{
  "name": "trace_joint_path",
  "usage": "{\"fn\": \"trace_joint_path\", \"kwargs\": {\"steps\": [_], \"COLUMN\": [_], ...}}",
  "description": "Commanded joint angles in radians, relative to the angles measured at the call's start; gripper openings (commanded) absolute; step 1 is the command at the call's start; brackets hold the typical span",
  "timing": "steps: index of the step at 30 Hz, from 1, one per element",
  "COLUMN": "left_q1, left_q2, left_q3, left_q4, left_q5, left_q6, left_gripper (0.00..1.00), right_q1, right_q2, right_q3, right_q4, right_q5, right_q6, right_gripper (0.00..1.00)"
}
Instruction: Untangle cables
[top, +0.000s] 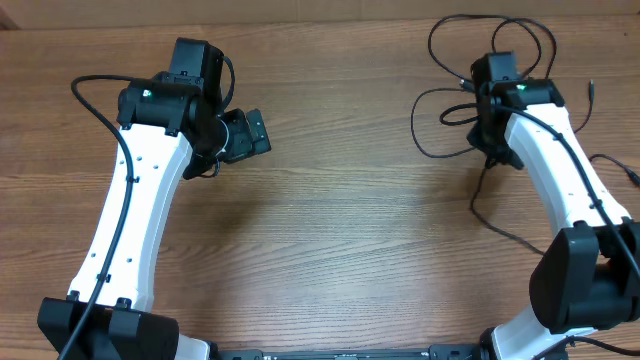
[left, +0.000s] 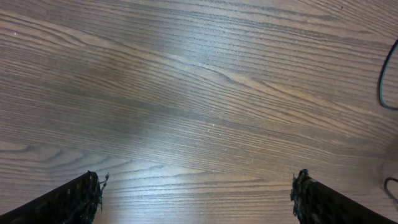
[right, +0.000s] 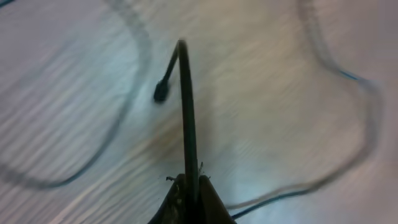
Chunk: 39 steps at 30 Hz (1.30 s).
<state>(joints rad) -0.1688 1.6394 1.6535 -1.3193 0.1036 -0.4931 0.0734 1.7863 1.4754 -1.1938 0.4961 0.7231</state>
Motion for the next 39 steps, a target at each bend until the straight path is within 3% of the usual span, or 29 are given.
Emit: {"fn": "trace_joint_path", "kwargs": {"steps": [1, 13, 17, 21, 22, 24, 25, 27, 34, 39], "left_q1": [-0.002, -0.002, -0.002, -0.002, -0.002, -0.002, -0.002, -0.002, -0.002, -0.002], "left_q2": [0.008, 0.008, 0.008, 0.008, 0.008, 0.008, 0.008, 0.008, 0.008, 0.008], "left_q3": [-0.005, -0.005, -0.005, -0.005, -0.005, -0.005, -0.005, -0.005, -0.005, -0.005], "left_q4": [-0.001, -0.001, 0.001, -0.002, -0.003, -0.003, -0.003, -0.003, -0.004, -0.004], "left_q5": [-0.01, -0.01, -0.01, -0.01, -0.01, -0.01, -0.01, -0.01, -0.01, -0.01], "left_q6": [0.022, 0.022, 0.022, 0.022, 0.022, 0.022, 0.022, 0.022, 0.022, 0.022], "left_gripper": [1.0, 0.99, 1.0, 1.0, 0.99, 0.99, 1.0, 0.99, 0.99, 1.0], "right_q1": [-0.014, -0.138, -0.154, -0.154, -0.154, -0.154, -0.154, -0.154, -0.154, -0.153], "right_q2": [-0.008, -0.007, -0.007, -0.007, -0.007, -0.007, -0.007, -0.007, -0.007, -0.007], "right_q3": [0.024, 0.013, -0.01, -0.026, -0.028, -0.029, -0.029, -0.029, -0.029, -0.029], "right_q4": [-0.029, -0.106, -0.105, -0.095, -0.093, -0.095, -0.094, -0.088, 0.021, 0.038], "right_q5": [0.195, 0.136, 0.036, -0.041, -0.053, -0.072, -0.091, -0.129, -0.414, -0.438], "right_q6": [0.148, 0.148, 0.147, 0.129, 0.111, 0.084, 0.062, 0.029, -0.209, -0.231], "right_gripper": [0.04, 0.06, 0.16, 0.46, 0.5, 0.67, 0.81, 0.89, 0.89, 0.66]}}
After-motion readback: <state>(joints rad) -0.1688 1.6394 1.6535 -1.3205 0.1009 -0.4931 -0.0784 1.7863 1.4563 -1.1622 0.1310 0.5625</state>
